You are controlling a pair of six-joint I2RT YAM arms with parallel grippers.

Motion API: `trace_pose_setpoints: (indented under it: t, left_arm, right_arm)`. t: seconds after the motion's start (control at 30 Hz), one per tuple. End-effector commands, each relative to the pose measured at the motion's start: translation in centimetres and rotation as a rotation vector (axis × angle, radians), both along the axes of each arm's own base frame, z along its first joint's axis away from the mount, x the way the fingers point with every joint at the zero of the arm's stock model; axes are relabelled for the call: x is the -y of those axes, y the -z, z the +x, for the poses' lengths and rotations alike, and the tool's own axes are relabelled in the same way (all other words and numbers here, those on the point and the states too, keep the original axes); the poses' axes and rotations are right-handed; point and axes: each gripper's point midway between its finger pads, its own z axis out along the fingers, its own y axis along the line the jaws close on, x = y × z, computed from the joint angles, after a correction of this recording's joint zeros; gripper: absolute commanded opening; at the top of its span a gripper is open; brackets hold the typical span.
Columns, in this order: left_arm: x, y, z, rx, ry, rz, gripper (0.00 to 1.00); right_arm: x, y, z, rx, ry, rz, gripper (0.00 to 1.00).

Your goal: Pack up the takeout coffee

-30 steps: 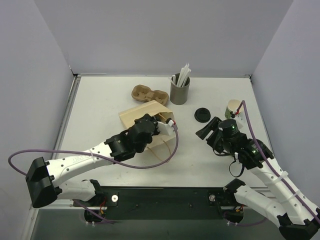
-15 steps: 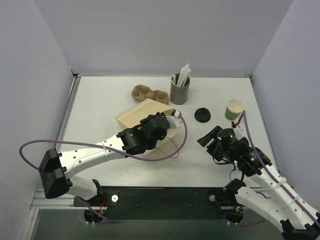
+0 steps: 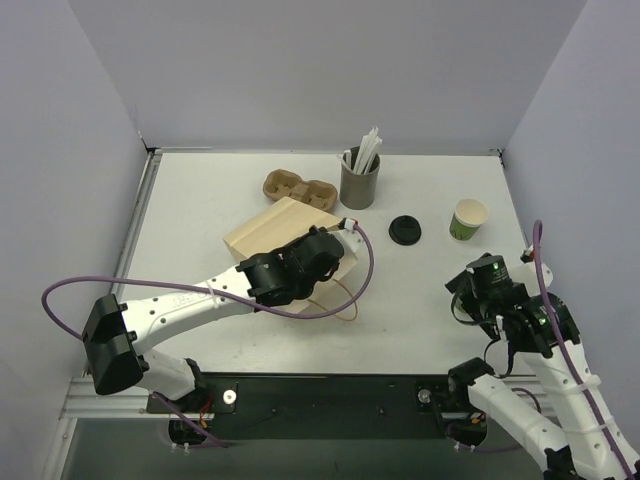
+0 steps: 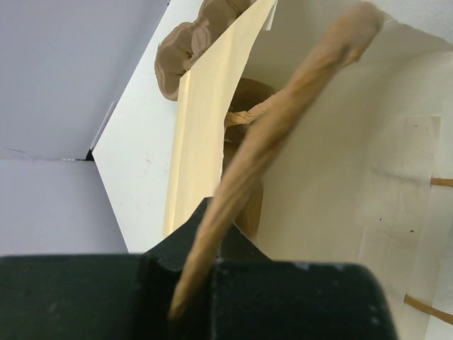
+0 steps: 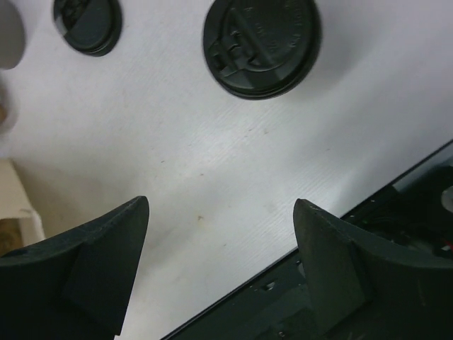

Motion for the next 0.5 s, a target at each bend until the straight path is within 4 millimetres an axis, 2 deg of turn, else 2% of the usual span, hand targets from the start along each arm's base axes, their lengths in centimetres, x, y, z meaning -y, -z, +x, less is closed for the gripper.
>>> trace_pose_setpoints:
  t: [0.0,0.07,0.1,0.13,0.27,0.33,0.43,0.47]
  left_arm:
    - [0.4,-2.0,-0.5,-0.011,0.002,-0.116,0.0]
    - [0.3,-1.9,-0.7,-0.017,0.009,-0.122,0.0]
    - [0.3,-2.1,-0.8,-0.022,0.016,-0.136,0.0]
    - [0.3,-2.1,-0.9,-0.026,0.021,-0.14,0.0]
    - [0.3,-2.6,-1.2,-0.035,0.046,-0.157,0.0]
    - [0.4,-2.7,-1.3,-0.04,0.058,-0.151,0.0]
    - [0.4,-2.6,-1.4,-0.048,0.058,-0.148,0.0]
    - [0.4,-2.5,-1.4,-0.053,0.063,-0.146,0.0]
  right_arm:
    - [2.9,1.1,-1.8,-0.176,0.045,-0.114,0.79]
    - [3.1,1.4,-1.4,-0.22,0.01,-0.131,0.81]
    - [3.8,1.5,-1.3,-0.243,0.045,-0.121,0.81]
    - [3.5,1.6,-1.0,-0.25,0.036,-0.08,0.81]
    - [3.9,2.8,0.4,-0.295,0.023,-0.016,0.82]
    - [4.9,3.3,1.0,-0.311,0.045,-0.001,0.83]
    - [5.2,3.8,2.3,-0.323,0.029,0.042,0.84]
    - [6.0,3.7,2.8,-0.335,0.059,0.049,0.84]
